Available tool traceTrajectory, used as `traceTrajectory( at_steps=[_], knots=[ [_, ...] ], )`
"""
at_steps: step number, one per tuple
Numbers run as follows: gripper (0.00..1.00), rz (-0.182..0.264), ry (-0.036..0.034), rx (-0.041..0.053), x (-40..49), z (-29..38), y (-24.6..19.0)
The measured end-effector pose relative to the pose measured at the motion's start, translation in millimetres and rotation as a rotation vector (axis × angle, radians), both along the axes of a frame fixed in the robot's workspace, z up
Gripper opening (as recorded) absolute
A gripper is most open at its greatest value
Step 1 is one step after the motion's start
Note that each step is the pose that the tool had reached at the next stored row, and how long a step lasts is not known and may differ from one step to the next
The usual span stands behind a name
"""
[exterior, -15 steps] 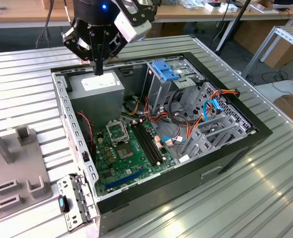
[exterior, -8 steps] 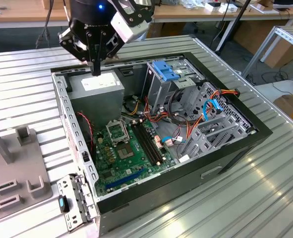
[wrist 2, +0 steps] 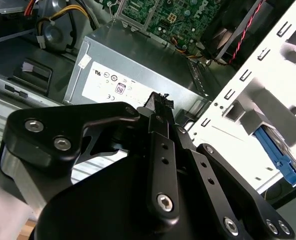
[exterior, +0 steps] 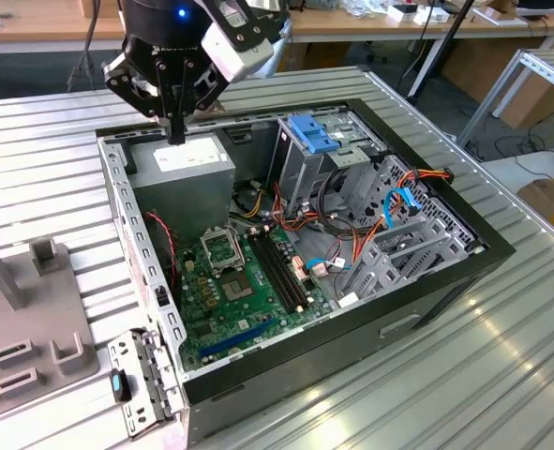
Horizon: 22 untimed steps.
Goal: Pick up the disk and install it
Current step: 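Reach for the disk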
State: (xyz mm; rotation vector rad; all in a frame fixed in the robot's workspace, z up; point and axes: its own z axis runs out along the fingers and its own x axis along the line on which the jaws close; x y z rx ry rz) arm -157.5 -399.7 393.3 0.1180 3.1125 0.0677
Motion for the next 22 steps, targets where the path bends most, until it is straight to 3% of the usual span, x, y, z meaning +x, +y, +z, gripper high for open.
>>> traceTrajectory(
  at_steps=[22],
  knots=[
    [0.11,0.0,0.0,0.0,-31.4,0.0,0.0]
  ],
)
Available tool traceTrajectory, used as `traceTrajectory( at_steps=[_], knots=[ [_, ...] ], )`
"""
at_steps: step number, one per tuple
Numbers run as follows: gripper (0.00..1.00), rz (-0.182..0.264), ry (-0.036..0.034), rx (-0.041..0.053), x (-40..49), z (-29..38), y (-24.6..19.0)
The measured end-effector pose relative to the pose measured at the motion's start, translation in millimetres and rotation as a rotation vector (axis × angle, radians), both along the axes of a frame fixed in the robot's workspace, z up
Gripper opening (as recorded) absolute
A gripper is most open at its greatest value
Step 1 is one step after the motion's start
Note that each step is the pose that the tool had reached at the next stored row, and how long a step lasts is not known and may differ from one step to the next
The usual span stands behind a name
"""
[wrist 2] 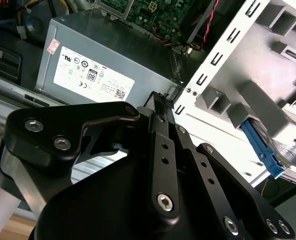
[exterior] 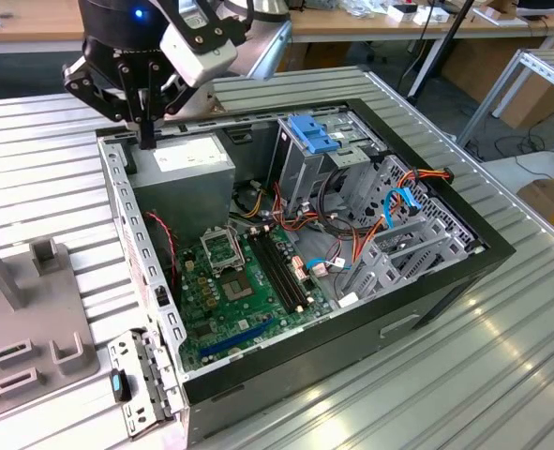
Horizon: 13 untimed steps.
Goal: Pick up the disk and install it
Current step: 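Reach for the disk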
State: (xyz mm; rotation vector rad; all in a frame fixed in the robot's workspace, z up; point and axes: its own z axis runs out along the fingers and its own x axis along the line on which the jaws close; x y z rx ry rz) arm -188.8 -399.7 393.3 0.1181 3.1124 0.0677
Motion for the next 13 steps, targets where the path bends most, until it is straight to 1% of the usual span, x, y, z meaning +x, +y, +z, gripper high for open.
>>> traceTrajectory(
  at_steps=[4,13],
  knots=[
    [0.11,0.0,0.0,0.0,-4.3,0.0,0.0],
    [0.11,0.0,0.0001,-0.0001,-19.1,0.0,0.0]
  ],
)
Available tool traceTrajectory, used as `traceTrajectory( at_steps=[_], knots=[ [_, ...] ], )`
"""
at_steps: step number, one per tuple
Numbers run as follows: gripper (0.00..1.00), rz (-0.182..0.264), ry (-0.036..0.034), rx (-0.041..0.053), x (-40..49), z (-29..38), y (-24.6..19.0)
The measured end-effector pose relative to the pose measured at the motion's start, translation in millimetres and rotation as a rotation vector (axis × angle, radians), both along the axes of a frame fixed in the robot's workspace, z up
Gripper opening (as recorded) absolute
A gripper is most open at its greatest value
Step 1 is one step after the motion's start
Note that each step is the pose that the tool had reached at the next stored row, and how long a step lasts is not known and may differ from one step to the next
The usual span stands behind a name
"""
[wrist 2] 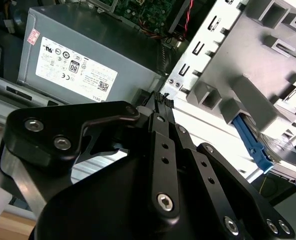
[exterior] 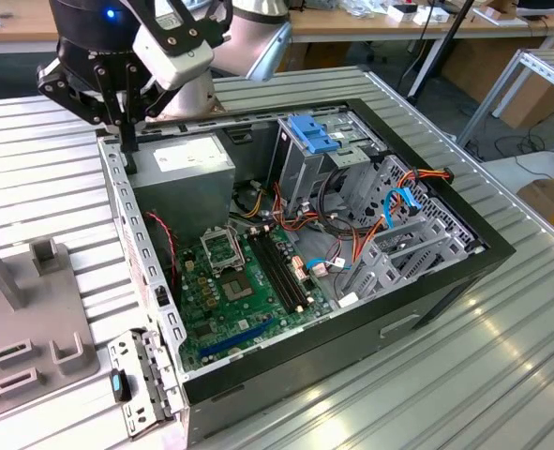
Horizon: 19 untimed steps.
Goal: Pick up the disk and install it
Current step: 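Reach for the disk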
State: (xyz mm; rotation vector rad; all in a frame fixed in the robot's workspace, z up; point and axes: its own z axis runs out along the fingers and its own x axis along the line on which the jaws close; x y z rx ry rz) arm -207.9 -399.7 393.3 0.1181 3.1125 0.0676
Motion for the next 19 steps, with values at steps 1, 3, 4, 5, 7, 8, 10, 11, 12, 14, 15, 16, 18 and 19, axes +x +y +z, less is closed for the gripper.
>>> traceTrajectory(
  at_steps=[1,3,4,5,7,8,10,11,12,14,15,16,18,19],
  knots=[
    [0.11,0.0,-0.0001,0.0001,-1.7,0.0,0.0],
    [0.11,0.0,0.0,0.0,-6.7,0.0,0.0],
    [0.11,0.0,-0.0001,0.0001,-8.9,0.0,0.0],
    [0.11,0.0,-0.0001,0.0,-10.7,-0.1,0.0],
    [0.11,0.0,-0.0001,0.0,-13.3,0.0,0.0],
    [0.11,0.0,0.0,0.0,-14.5,0.0,0.0],
    [0.11,0.0,0.0,0.0,-18.3,0.0,0.0],
    [0.11,0.0,0.0,0.0,-20.7,0.0,0.0],
    [0.11,0.0,0.0,0.0,-23.3,0.0,0.0],
    [0.11,0.0,-0.0001,0.0001,-27.4,0.0,-0.1],
    [0.11,0.0,-0.0001,0.0001,-28.9,-0.1,-0.1],
    [0.11,0.0,0.0,0.0,-29.8,0.0,-0.1],
    [0.11,0.0,0.0,0.0,-32.0,0.0,-0.2],
    [0.11,0.0,-0.0001,0.0,-32.9,0.0,-0.1]
  ],
)
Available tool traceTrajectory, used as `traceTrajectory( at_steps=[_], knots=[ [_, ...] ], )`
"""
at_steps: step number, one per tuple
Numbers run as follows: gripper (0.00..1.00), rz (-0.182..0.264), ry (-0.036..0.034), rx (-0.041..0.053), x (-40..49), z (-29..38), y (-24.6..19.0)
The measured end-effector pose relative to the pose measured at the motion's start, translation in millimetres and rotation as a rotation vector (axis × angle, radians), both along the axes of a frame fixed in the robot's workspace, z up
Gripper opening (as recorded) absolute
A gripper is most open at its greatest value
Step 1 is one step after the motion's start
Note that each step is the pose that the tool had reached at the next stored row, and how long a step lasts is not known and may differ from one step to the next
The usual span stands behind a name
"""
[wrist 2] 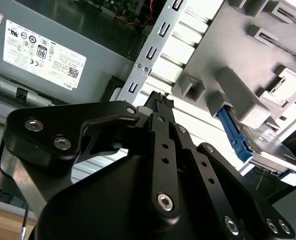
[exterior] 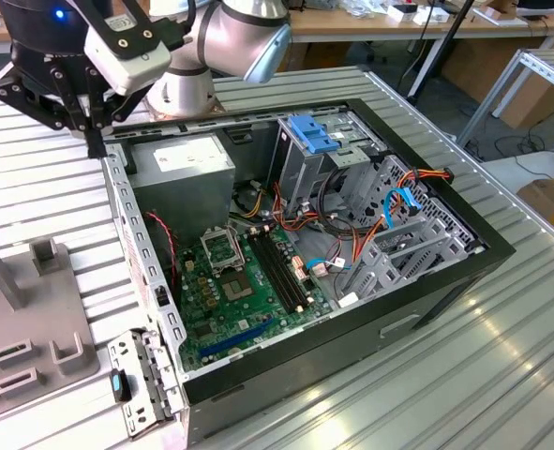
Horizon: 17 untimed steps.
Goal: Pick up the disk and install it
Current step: 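Reach for the disk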
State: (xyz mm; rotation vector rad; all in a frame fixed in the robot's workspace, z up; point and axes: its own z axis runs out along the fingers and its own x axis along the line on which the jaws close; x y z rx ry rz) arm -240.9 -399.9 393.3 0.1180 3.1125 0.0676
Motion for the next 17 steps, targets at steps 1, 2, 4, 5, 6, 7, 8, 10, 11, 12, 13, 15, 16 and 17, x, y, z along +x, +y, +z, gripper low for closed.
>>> traceTrajectory(
  at_steps=[1,2,4,5,6,7,8,10,11,12,13,15,16,17],
  knots=[
    [0.11,0.0,0.0001,0.0,-2.1,0.0,-0.1],
    [0.11,0.0,0.0,0.0,-3.2,0.0,-0.1],
    [0.11,0.0,0.0,0.0,-4.5,0.0,-0.2],
    [0.11,0.0,0.0,0.0,-5.3,0.0,-0.3],
    [0.11,0.0,0.0,0.0,-6.9,0.0,-0.4],
    [0.11,0.0,0.0,0.0,-7.6,0.0,-0.4],
    [0.11,0.0,0.0,0.0,-8.8,0.0,-0.4],
    [0.11,0.0,0.0001,0.0,-10.4,0.0,-0.5],
    [0.11,0.0,0.0001,0.0,-11.5,0.0,-0.6],
    [0.11,0.0,0.0001,0.0,-12.9,0.0,-0.7],
    [0.11,0.0,0.0,0.0,-14.0,0.0,-0.7],
    [0.11,0.0,0.0,0.0,-15.8,0.0,-0.8],
    [0.11,0.0,0.0,0.0001,-17.6,0.0,-0.9],
    [0.11,0.0,0.0,0.0,-19.5,0.0,-0.9]
  ],
)
